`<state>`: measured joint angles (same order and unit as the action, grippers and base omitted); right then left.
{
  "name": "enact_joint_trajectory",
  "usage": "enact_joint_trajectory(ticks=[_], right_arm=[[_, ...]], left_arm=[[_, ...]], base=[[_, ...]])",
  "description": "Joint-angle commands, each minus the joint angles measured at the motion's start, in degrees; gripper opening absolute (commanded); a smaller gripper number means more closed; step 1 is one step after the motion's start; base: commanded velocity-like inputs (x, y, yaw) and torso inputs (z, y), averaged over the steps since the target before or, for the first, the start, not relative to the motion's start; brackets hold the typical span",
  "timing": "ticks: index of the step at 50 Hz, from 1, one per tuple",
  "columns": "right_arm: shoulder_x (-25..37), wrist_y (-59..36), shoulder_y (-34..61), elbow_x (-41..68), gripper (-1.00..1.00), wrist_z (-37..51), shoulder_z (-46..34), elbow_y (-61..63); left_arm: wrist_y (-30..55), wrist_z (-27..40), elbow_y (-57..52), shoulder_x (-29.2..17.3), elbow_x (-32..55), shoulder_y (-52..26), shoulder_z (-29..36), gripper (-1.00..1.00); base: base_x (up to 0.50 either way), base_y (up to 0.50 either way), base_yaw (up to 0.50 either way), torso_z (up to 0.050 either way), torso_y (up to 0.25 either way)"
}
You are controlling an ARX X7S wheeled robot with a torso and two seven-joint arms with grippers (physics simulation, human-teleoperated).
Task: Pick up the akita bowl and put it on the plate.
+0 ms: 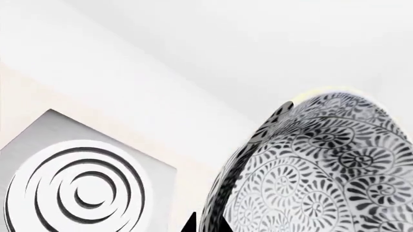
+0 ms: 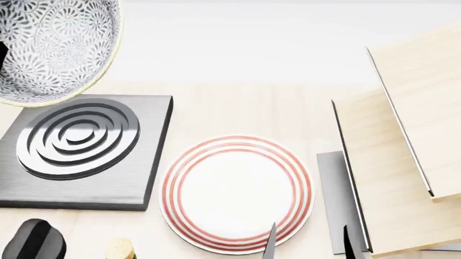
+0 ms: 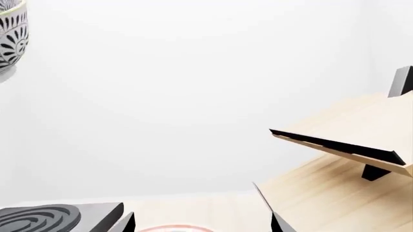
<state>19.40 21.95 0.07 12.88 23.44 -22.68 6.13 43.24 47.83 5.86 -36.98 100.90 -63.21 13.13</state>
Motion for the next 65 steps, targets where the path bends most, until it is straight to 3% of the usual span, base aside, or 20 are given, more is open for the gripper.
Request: enact_joint_trajectory(ticks=[1, 10, 19, 36, 47, 54, 65], right_arm=[[0.08, 0.49, 0.08, 0.62, 1.00, -0.16, 0.00, -0.62], [0.04, 0.89, 0.10, 0.76, 1.00, -0.32, -0.19, -1.25], [0.06, 1.78, 0.57, 2.19, 1.00, -1.02, 0.04, -2.70], [0.05, 2.56, 0.74, 3.30, 1.00, -1.44, 0.08, -4.09], [0.09, 3.02, 0.64, 3.48, 1.00, -1.54, 0.00, -4.60], [0.04, 3.50, 0.74, 3.84, 1.00, -1.81, -0.01, -5.47], [-0.12, 3.85, 0.79, 3.60, 1.00, -1.90, -0.35, -6.07]], left_arm=[[0.14, -3.22, 8.53, 5.31, -0.32, -4.89, 2.74, -1.00], [0.45, -8.43, 19.45, 10.65, -1.28, -8.33, 5.48, -1.00], [5.23, -18.99, 38.53, 16.16, -8.17, -14.52, 14.54, -1.00], [6.14, -27.05, 52.60, 21.97, -15.50, -19.86, 22.04, -1.00], [4.23, -39.67, 68.72, 28.69, -21.46, -26.19, 27.30, -1.00], [4.89, -39.68, 69.09, 29.89, -23.22, -26.23, 25.85, -1.00], [6.56, -43.21, 69.11, 30.61, -30.40, -24.02, 17.67, -1.00]], base=[[0.00, 0.00, 0.00, 0.000, 0.000], [0.00, 0.00, 0.00, 0.000, 0.001], [0.00, 0.00, 0.00, 0.000, 0.000], [0.00, 0.00, 0.00, 0.000, 0.001], [0.00, 0.00, 0.00, 0.000, 0.001], [0.00, 0.00, 0.00, 0.000, 0.000], [0.00, 0.00, 0.00, 0.000, 0.000]])
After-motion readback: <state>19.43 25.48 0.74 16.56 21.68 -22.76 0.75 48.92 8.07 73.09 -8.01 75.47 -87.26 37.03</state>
